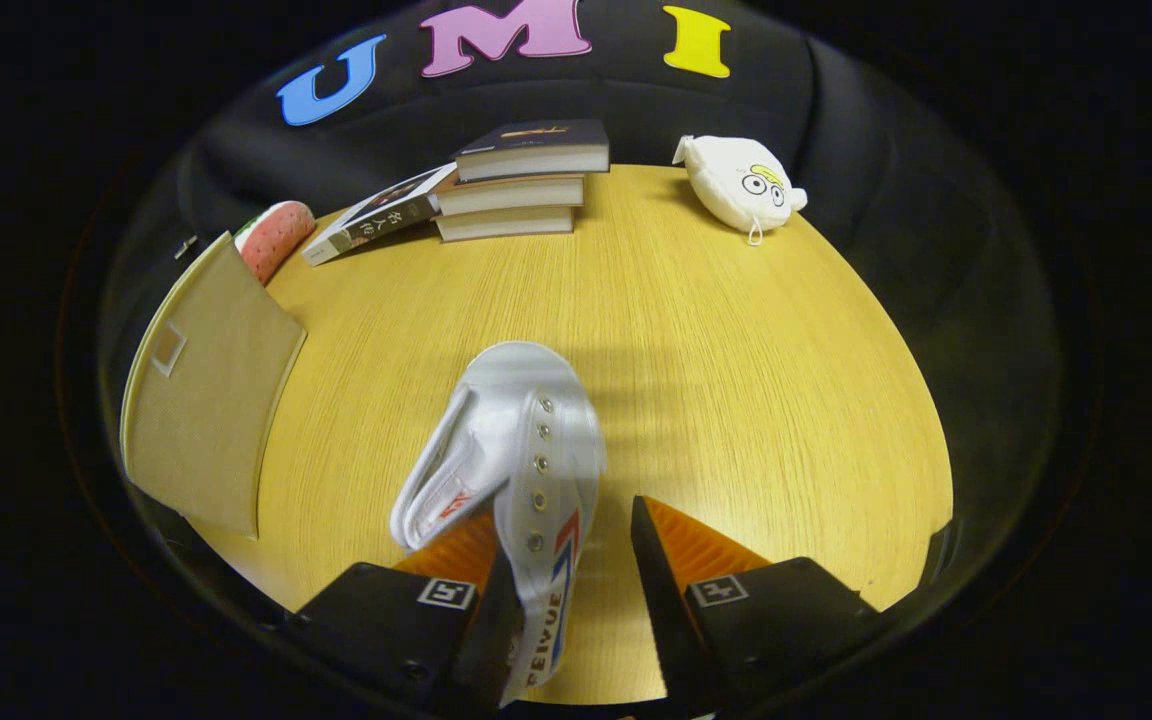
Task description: Open the storage box then place both shoes into the box .Put the left shoe in first, then the right shoe, with the right side of both shoes facing outward in a uniform manner.
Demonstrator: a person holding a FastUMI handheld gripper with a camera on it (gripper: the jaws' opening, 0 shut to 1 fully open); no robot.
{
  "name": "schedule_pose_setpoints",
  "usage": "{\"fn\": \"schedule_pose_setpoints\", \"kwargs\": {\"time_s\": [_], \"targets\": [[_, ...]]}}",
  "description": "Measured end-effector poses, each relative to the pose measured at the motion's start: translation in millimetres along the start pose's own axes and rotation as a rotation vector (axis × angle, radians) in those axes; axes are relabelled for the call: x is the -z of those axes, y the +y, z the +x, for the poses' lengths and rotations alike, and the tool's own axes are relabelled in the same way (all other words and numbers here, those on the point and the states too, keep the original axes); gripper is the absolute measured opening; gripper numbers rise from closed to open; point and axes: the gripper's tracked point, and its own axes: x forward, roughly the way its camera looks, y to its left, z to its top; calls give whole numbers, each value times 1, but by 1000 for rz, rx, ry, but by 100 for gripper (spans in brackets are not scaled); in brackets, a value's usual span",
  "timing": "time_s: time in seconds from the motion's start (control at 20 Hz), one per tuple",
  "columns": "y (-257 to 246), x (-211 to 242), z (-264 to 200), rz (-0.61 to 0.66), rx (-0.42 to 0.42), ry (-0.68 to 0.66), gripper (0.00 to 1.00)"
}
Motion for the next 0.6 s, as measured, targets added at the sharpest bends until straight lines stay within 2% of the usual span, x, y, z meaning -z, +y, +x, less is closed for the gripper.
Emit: {"fn": "schedule_pose_setpoints", "kwargs": {"time_s": [0.05, 0.1, 0.15, 0.2, 0.3, 0.4, 0.6], "targets": [[4, 4, 0, 13, -2, 20, 54], [3, 2, 5, 41, 7, 26, 33], [-2, 3, 3, 58, 23, 43, 32], [-4, 3, 0, 88, 11, 62, 14], [-5, 4, -3, 179, -14, 113, 7], [-2, -4, -14, 272, -36, 114, 6], [20, -31, -51, 346, -79, 105, 5]]}}
